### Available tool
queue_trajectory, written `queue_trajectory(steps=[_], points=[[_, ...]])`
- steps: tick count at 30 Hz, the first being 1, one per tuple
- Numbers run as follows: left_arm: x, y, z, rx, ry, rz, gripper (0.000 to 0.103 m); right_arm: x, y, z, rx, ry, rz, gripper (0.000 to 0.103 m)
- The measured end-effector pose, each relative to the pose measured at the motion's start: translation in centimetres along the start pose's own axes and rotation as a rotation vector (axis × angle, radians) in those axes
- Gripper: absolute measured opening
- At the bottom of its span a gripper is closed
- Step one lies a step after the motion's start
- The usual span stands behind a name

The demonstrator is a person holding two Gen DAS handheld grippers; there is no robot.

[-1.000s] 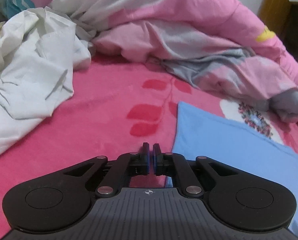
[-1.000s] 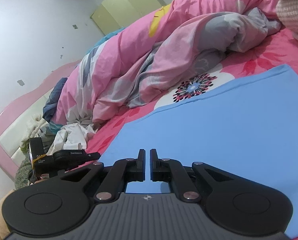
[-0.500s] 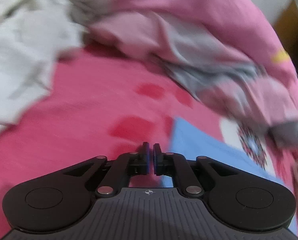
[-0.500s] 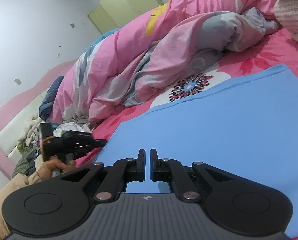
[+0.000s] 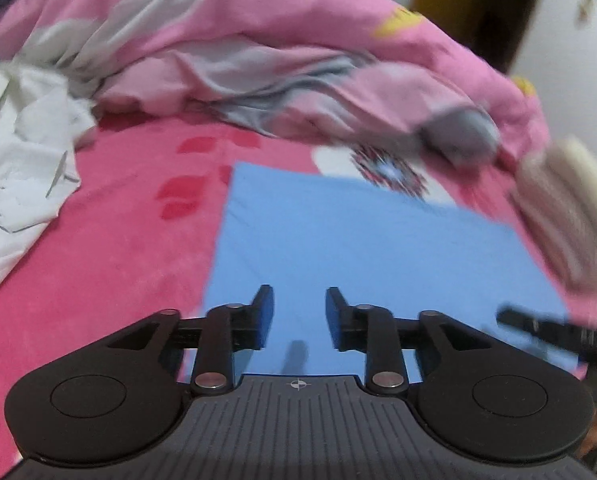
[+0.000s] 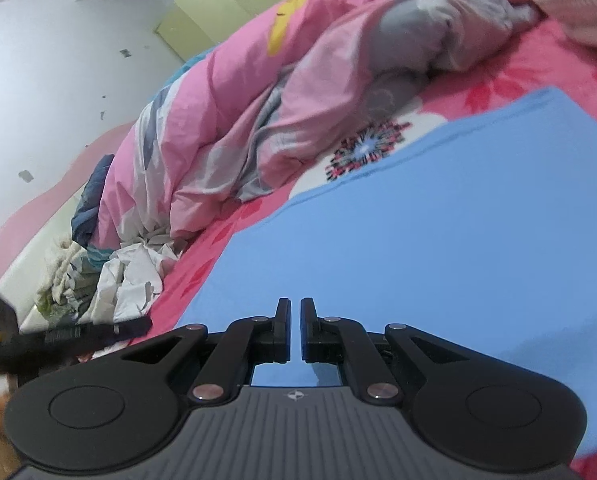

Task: Fold clothes

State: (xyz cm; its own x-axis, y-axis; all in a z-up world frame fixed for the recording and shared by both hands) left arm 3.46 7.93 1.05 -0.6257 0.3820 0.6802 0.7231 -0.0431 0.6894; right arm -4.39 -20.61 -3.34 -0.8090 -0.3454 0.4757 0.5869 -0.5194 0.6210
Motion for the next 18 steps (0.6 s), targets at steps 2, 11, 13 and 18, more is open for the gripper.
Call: queue_trajectory(steps=[2, 11, 13, 18], points=[[0.4, -1.5, -1.9, -0.056, 0.013, 0.003, 0.032, 0.6, -1.0, 0.0, -0.012, 0.009, 0.024, 0.005], [-0.5, -5.6, -2.0, -0.017, 0.032, 0.021, 0.033, 4.4, -7.4, 1.5, 0.094, -0.077, 0.171, 0.005], [-0.1, -5.9, -1.7, -0.004, 0.021, 0.01, 0.033, 5.1, -7.5, 2.2, 0.108, -0.094, 0.183, 0.005], [0.6, -5.9, -1.4, 0.01, 0.026, 0.005, 0.034, 5.6, -5.9, 4.1, 0.147, -0.12, 0.106, 0.005]])
Point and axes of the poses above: each gripper's, at about its wrist camera, not at the fingertips, and x roughly against the way its jaws point, z to its left, y to its top, the point moved 2 cm from there along -x, roughly the way its jaws point, and after that the axes turned 3 degrees about z, right-handed, at the moved point
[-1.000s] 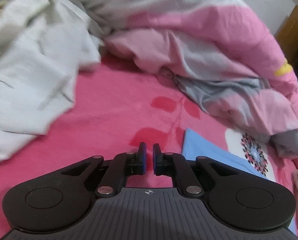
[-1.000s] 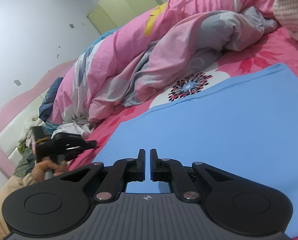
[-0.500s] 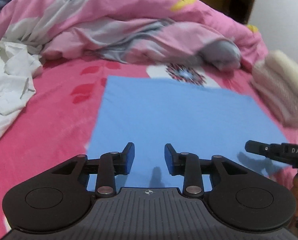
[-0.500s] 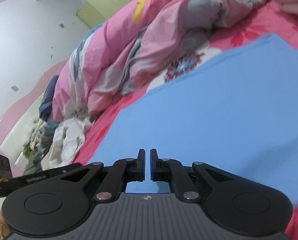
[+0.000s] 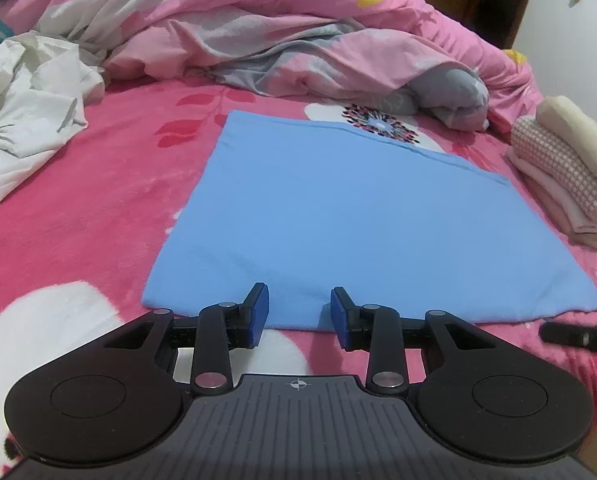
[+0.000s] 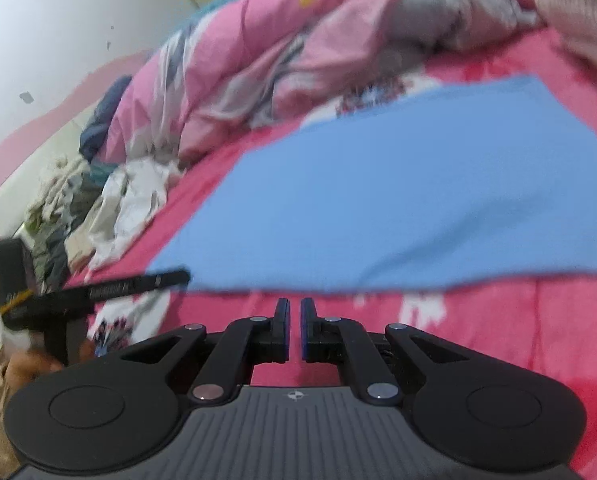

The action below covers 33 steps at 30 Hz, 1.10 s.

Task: Fold clothes
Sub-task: 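Lower both open grippers to the blue shirt edge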

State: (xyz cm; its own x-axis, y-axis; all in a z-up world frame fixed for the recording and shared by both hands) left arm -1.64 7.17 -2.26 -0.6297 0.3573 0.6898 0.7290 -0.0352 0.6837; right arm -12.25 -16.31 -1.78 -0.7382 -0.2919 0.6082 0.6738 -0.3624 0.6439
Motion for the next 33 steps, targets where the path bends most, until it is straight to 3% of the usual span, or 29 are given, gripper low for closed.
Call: queue_trajectory(steps=[6, 10, 15, 19, 22, 25, 28, 33], points=[[0.6, 0.5, -0.5, -0.017, 0.022, -0.026, 0.037, 0.5, 1.6, -2.3, -0.04, -0.105, -0.059, 0.005], [0.0, 0.4, -0.9, -0.036, 0.014, -0.019, 0.039, 0.7, 1.1, -4.9, -0.033, -0.242, -0.013, 0.004], [-0.6, -0.1, -0.7, -0.033, 0.013, 0.003, 0.04, 3.1, 0.2, -5.7, -0.017, -0.303, 0.02, 0.004], [-0.6, -0.1, -0.6, -0.031, 0.007, 0.004, 0.04, 4.7, 1.3, -4.7, 0.01, -0.313, -0.032, 0.005], [-0.6, -0.1, -0.7, -0.034, 0.009, 0.005, 0.041, 4.2, 2.8, -4.4, 0.041, -0.333, -0.079, 0.005], [-0.7, -0.1, -0.7, -0.036, 0.009, 0.01, 0.043, 2.8, 3.4, -5.6, 0.025, -0.357, -0.072, 0.005], [-0.8, -0.1, -0.9, -0.046, 0.007, 0.015, 0.05, 2.4, 2.2, -7.3, 0.001, -0.409, -0.028, 0.005], [-1.0, 0.0, -1.5, -0.055, 0.011, 0.03, 0.062, 5.4, 0.4, -8.3, -0.071, -0.415, -0.023, 0.006]])
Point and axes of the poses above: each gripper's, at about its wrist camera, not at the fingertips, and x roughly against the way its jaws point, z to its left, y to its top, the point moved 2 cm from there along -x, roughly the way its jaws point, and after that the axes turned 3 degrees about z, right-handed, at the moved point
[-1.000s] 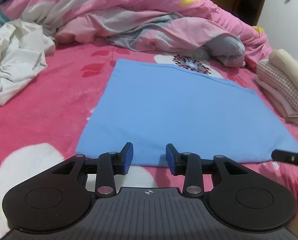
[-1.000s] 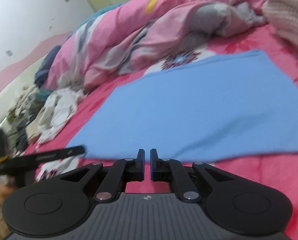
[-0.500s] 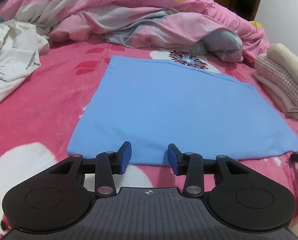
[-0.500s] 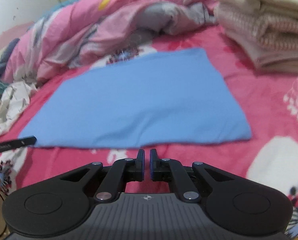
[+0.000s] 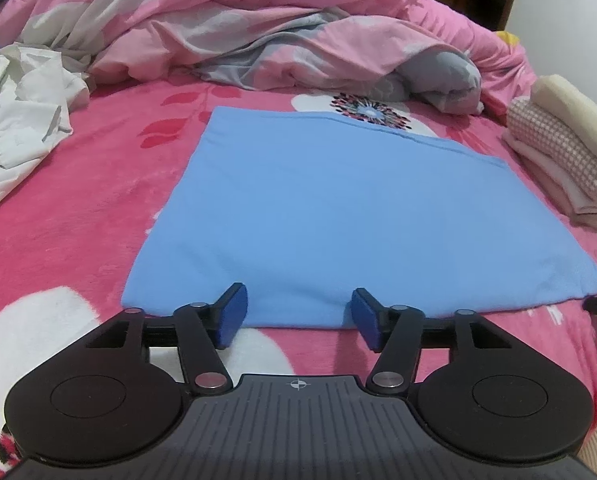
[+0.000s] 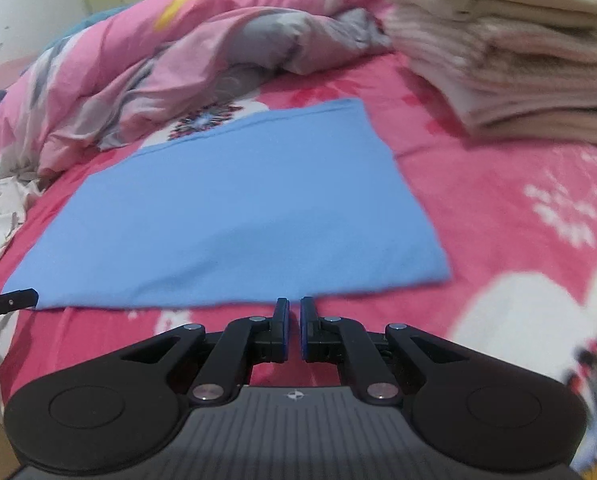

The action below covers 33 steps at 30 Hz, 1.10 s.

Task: Fold clothes
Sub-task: 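Lower both open grippers to the blue shirt edge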

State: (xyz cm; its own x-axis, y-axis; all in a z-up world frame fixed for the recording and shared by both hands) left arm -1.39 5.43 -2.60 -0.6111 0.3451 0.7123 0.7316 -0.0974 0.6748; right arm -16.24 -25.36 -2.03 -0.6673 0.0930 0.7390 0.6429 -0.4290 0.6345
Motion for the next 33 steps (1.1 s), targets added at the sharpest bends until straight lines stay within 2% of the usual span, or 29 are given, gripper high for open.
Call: queue_trajectory(steps=[3, 7, 9, 13, 17, 20, 23, 28, 33], points=[[-0.1, 0.3, -0.7, -0.012, 0.027, 0.02, 0.071, 1.6, 0.4, 0.1, -0.017, 0.017, -0.039, 0.024], [-0.4, 0.5, -1.6, -0.031, 0.069, 0.044, 0.084, 2.0, 1.6, 2.8, 0.047, 0.079, -0.096, 0.025], [-0.8, 0.4, -2.1, -0.042, 0.087, 0.053, 0.099, 1.4, 1.8, 4.4, 0.084, 0.097, -0.098, 0.026], [-1.2, 0.1, -3.2, -0.075, 0.132, 0.06, 0.102, -0.4, 1.3, 6.9, 0.15, 0.1, -0.071, 0.031], [-1.5, -0.2, -3.8, -0.097, 0.163, 0.067, 0.103, -1.9, 0.1, 7.6, 0.186, 0.079, -0.03, 0.032], [-1.6, -0.2, -3.9, -0.097, 0.17, 0.069, 0.103, -2.1, -0.7, 7.1, 0.173, 0.081, -0.009, 0.032], [-1.6, -0.1, -3.9, -0.091, 0.167, 0.07, 0.103, -1.8, -1.1, 6.5, 0.127, 0.128, 0.014, 0.039], [-1.6, -0.2, -3.9, -0.089, 0.168, 0.068, 0.103, -0.8, -1.1, 5.9, 0.077, 0.161, 0.039, 0.04], [-1.6, -0.3, -4.0, -0.091, 0.167, 0.069, 0.103, 0.5, 0.0, 6.5, 0.078, 0.179, 0.0, 0.045]])
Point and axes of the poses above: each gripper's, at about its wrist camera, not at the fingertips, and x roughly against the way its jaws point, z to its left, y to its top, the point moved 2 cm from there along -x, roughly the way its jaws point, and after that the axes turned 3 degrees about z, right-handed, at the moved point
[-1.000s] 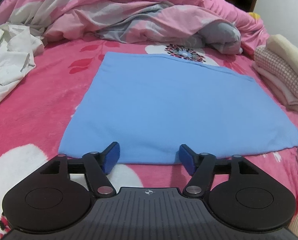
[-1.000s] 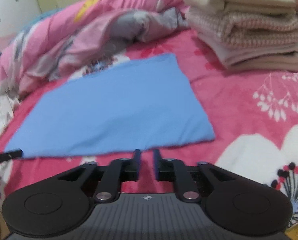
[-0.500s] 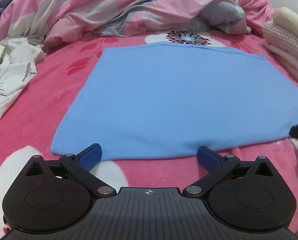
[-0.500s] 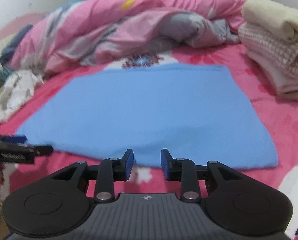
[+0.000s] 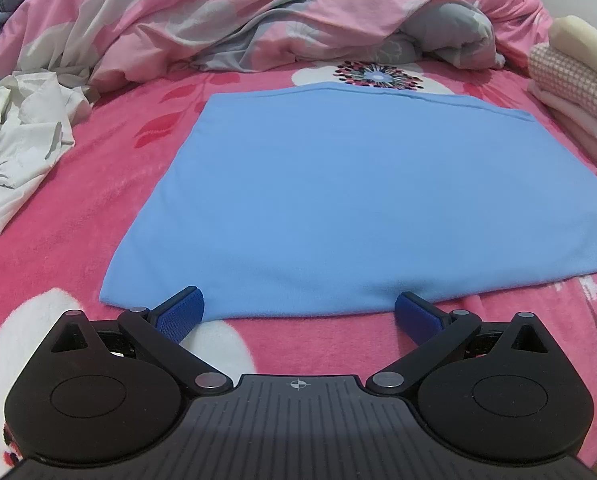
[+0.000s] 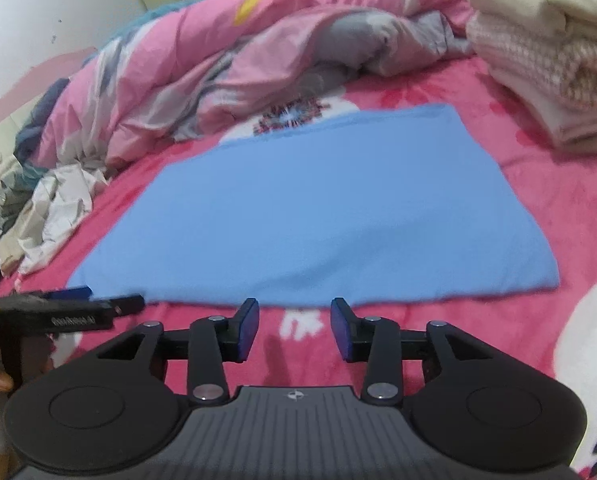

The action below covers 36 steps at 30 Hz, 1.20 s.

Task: Fold clothes
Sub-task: 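Lower both open grippers to the blue shirt edge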

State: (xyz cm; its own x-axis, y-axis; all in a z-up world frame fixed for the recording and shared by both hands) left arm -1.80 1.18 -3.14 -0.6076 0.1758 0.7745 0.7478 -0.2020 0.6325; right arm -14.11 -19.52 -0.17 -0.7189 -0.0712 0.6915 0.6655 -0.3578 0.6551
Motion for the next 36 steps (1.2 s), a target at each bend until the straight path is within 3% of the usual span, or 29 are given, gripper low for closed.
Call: queue_trajectory(steps=[3, 12, 23, 28, 36], points=[[0.0, 0.1, 0.1, 0.0, -0.001, 0.001, 0.103, 0.3, 0.9, 0.5, 0.023, -0.005, -0.035, 0.058], [0.0, 0.1, 0.2, -0.004, -0.004, 0.004, 0.103, -1.4, 3.1, 1.0, 0.049, -0.076, -0.059, 0.067], [0.0, 0.2, 0.1, -0.006, -0.004, 0.008, 0.103, -5.1, 4.2, 1.1, 0.077, -0.187, -0.023, 0.077], [0.0, 0.2, 0.0, -0.007, -0.002, 0.011, 0.103, -6.5, 4.7, 2.0, 0.122, -0.196, -0.036, 0.097], [-0.1, 0.2, 0.0, -0.007, 0.002, 0.014, 0.103, -10.7, 5.4, 2.9, 0.168, -0.243, -0.035, 0.103]])
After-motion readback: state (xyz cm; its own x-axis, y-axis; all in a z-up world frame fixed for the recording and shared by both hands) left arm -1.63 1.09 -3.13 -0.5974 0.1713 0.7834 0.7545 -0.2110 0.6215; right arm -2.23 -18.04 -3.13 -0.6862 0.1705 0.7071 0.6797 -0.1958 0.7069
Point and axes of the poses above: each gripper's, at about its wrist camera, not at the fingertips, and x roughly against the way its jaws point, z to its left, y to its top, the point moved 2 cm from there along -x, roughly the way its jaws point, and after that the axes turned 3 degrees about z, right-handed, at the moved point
